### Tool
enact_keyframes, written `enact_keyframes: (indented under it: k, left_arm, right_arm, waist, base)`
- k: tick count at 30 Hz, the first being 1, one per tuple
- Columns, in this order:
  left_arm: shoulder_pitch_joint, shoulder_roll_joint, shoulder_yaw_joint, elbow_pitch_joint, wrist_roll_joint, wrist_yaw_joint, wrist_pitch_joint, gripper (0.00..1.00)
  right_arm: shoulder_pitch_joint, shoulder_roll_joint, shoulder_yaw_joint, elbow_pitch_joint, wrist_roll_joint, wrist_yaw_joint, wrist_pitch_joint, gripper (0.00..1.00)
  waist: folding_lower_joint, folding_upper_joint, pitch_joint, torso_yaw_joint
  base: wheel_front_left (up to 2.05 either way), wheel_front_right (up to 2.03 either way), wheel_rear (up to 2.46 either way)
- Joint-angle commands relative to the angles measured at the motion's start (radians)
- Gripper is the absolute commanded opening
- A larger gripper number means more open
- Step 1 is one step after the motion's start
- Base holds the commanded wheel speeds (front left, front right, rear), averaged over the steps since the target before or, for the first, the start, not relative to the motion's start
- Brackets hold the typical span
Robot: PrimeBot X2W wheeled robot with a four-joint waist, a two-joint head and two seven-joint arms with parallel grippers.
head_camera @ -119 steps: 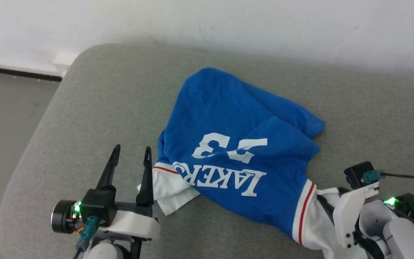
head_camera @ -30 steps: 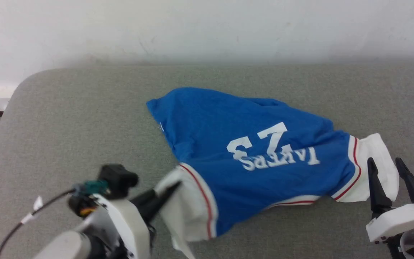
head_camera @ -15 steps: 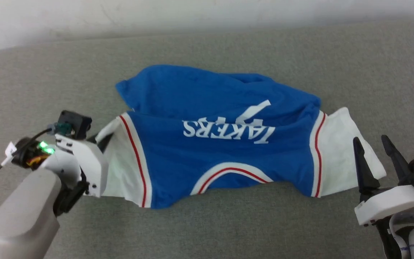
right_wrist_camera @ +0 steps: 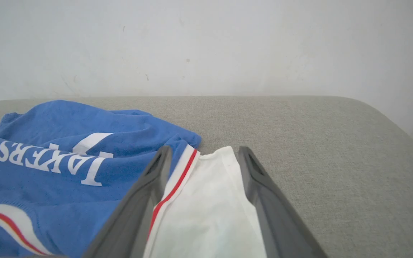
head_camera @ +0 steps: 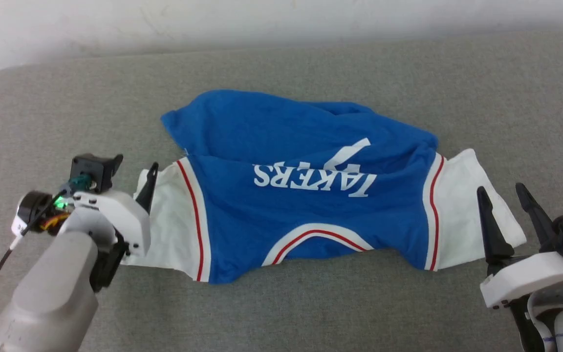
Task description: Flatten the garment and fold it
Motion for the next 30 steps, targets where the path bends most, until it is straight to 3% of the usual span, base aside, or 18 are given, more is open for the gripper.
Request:
enact_keyframes:
  k: [1, 5, 10, 14, 21, 27, 28, 29, 30]
  left_arm:
    - [0.034, 0.003, 0.003, -0.009, -0.008, 0.009, -0.006, 1.0]
    - [0.103, 0.026, 0.008, -0.064, -0.042, 0.024, 0.059, 1.0]
    - [0.196, 0.09, -0.016, -0.196, -0.088, 0.053, 0.293, 1.0]
    - [0.248, 0.15, -0.019, -0.319, -0.121, 0.104, 0.464, 1.0]
    - [0.293, 0.191, -0.016, -0.443, -0.137, 0.185, 0.583, 1.0]
    - [0.306, 0.197, -0.025, -0.453, -0.146, 0.21, 0.635, 1.0]
    - [0.31, 0.195, -0.028, -0.448, -0.155, 0.206, 0.648, 0.8]
    - [0.315, 0.194, -0.034, -0.444, -0.166, 0.199, 0.665, 0.14]
    - [0.321, 0.193, -0.038, -0.442, -0.178, 0.191, 0.681, 0.0]
  right_arm:
    - [0.016, 0.006, -0.005, -0.01, -0.008, -0.001, 0.004, 1.0]
    - [0.036, 0.015, -0.012, -0.028, -0.014, -0.001, 0.015, 1.0]
    - [0.054, 0.023, -0.018, -0.05, -0.017, -0.001, 0.027, 1.0]
    - [0.057, 0.027, -0.019, -0.06, -0.016, -0.001, 0.031, 1.0]
    - [0.047, 0.032, -0.013, -0.057, -0.013, -0.001, 0.031, 1.0]
    - [0.035, 0.025, -0.019, -0.052, -0.011, -0.001, 0.031, 1.0]
    - [0.033, 0.024, -0.02, -0.051, -0.011, -0.001, 0.033, 1.0]
    - [0.032, 0.022, -0.021, -0.051, -0.011, -0.001, 0.034, 1.0]
    - [0.031, 0.019, -0.021, -0.05, -0.011, -0.001, 0.035, 1.0]
  waist:
    - [0.0, -0.0001, -0.03, 0.021]
    - [0.0, -0.0001, -0.049, 0.03]
    - [0.0, -0.0001, -0.052, 0.034]
    - [0.0, -0.0001, -0.037, 0.028]
    - [0.0, -0.0001, -0.007, 0.008]
    - [0.0, -0.0001, 0.015, -0.003]
    - [0.0, -0.0001, 0.017, -0.004]
    - [0.0, -0.0001, 0.019, -0.005]
    - [0.0, -0.0001, 0.019, -0.006]
  base:
    - [0.0, 0.0, 0.0]
    - [0.0, 0.0, 0.0]
    - [0.0, 0.0, 0.0]
    - [0.0, 0.0, 0.0]
    - [0.0, 0.0, 0.0]
    - [0.0, 0.0, 0.0]
    - [0.0, 0.0, 0.0]
    - [0.0, 0.0, 0.0]
    - [0.0, 0.0, 0.0]
